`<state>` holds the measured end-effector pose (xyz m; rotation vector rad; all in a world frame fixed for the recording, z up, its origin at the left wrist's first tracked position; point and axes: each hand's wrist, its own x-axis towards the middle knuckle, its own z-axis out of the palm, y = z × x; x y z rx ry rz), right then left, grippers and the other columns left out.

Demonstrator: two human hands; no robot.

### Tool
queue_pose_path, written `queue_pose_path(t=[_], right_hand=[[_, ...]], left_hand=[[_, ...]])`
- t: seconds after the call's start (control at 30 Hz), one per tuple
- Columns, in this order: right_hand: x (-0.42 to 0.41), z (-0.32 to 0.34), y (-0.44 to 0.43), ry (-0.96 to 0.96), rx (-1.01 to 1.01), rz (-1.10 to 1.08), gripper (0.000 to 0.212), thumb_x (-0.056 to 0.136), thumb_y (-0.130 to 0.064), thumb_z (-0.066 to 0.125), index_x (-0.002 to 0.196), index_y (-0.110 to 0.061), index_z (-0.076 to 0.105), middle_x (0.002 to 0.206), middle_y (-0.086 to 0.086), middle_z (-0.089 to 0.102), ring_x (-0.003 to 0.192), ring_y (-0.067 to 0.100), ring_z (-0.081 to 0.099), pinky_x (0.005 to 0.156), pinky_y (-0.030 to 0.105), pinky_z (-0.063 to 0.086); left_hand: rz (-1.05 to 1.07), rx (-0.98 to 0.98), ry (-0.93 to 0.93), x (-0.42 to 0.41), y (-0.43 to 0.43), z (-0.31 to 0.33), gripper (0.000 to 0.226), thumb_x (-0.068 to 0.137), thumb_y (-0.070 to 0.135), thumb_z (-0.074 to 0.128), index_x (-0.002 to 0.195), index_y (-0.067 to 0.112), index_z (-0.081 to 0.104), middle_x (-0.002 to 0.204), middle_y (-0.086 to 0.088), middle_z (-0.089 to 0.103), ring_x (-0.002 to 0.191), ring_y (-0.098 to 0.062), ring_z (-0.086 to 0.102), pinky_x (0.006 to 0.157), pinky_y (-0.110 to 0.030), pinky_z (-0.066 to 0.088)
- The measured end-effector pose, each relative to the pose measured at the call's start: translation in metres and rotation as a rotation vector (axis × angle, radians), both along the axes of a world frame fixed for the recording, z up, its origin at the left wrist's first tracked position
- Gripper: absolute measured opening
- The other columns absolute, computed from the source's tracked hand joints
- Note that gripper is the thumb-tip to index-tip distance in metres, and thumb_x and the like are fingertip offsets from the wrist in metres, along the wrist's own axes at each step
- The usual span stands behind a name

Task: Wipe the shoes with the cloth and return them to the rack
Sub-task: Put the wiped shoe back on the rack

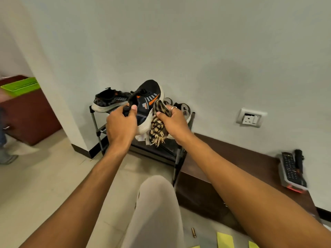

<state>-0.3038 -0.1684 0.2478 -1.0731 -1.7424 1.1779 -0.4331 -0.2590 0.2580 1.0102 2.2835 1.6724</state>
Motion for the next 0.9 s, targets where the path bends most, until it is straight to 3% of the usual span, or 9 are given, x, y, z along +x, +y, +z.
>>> queue_pose_path(t=[0.13,0.23,0.3,0.43,0.57,0.63,0.73,0.9], right_hand=[[-0.039,-0.007,0.014,-0.040,-0.059,0.042,0.024,0.104,-0.021,0.054,0.128,-0.021,0.060,0.118,-0.003,0.067,0.113,0.016,0.063,0.105,0.040,0.050],[-0.060,-0.016,0.026,-0.086,-0.131,0.034,0.046,0.107,-0.027,0.048,0.151,-0.017,0.040,0.142,-0.002,0.054,0.136,0.020,0.050,0.116,0.041,0.040],[-0.073,-0.026,0.037,-0.114,-0.187,0.034,0.052,0.107,-0.032,0.044,0.156,-0.020,0.032,0.153,0.000,0.046,0.142,0.022,0.043,0.119,0.044,0.035],[-0.092,-0.040,0.058,-0.183,-0.206,0.034,0.045,0.107,-0.037,0.041,0.149,-0.020,0.039,0.149,0.001,0.049,0.137,0.023,0.047,0.115,0.044,0.038],[-0.097,-0.049,0.078,-0.255,-0.206,0.045,0.042,0.108,-0.040,0.039,0.143,-0.017,0.041,0.146,0.002,0.050,0.130,0.023,0.049,0.108,0.040,0.041],[-0.097,-0.054,0.085,-0.261,-0.209,0.040,0.041,0.108,-0.040,0.039,0.142,-0.016,0.042,0.144,0.002,0.051,0.124,0.019,0.050,0.107,0.041,0.042],[-0.096,-0.061,0.095,-0.264,-0.203,0.033,0.045,0.109,-0.038,0.040,0.148,-0.017,0.038,0.150,0.001,0.048,0.132,0.019,0.047,0.107,0.035,0.039],[-0.098,-0.070,0.106,-0.231,-0.210,0.042,0.047,0.108,-0.038,0.041,0.151,-0.019,0.038,0.151,-0.001,0.049,0.137,0.019,0.047,0.113,0.038,0.039]], left_hand=[[0.045,-0.020,0.004,-0.052,0.025,-0.010,0.033,0.100,0.042,0.058,0.124,0.024,0.072,0.115,-0.003,0.074,0.111,-0.027,0.066,0.082,-0.031,0.044],[0.051,-0.033,-0.004,-0.088,0.054,-0.020,0.034,0.101,0.039,0.058,0.127,0.021,0.070,0.119,-0.003,0.073,0.112,-0.025,0.066,0.082,-0.027,0.042],[0.054,-0.044,0.002,-0.112,0.077,-0.029,0.035,0.101,0.040,0.058,0.129,0.022,0.070,0.121,-0.004,0.073,0.114,-0.026,0.066,0.086,-0.030,0.045],[0.012,-0.090,0.018,-0.146,0.126,-0.053,0.037,0.101,0.039,0.057,0.132,0.022,0.067,0.121,-0.004,0.072,0.113,-0.025,0.065,0.091,-0.033,0.048],[-0.041,-0.133,0.071,-0.159,0.170,-0.080,0.035,0.102,0.036,0.056,0.130,0.017,0.068,0.114,-0.005,0.073,0.106,-0.025,0.066,0.083,-0.032,0.048],[-0.065,-0.162,0.078,-0.162,0.188,-0.094,0.036,0.102,0.037,0.056,0.130,0.017,0.067,0.115,-0.006,0.073,0.105,-0.026,0.067,0.086,-0.036,0.052],[-0.089,-0.230,0.097,-0.165,0.205,-0.112,0.037,0.102,0.039,0.056,0.132,0.019,0.066,0.115,-0.007,0.073,0.106,-0.029,0.067,0.091,-0.040,0.053],[-0.130,-0.261,0.118,-0.171,0.214,-0.127,0.045,0.102,0.041,0.056,0.143,0.023,0.056,0.126,-0.007,0.068,0.116,-0.028,0.064,0.095,-0.040,0.050]])
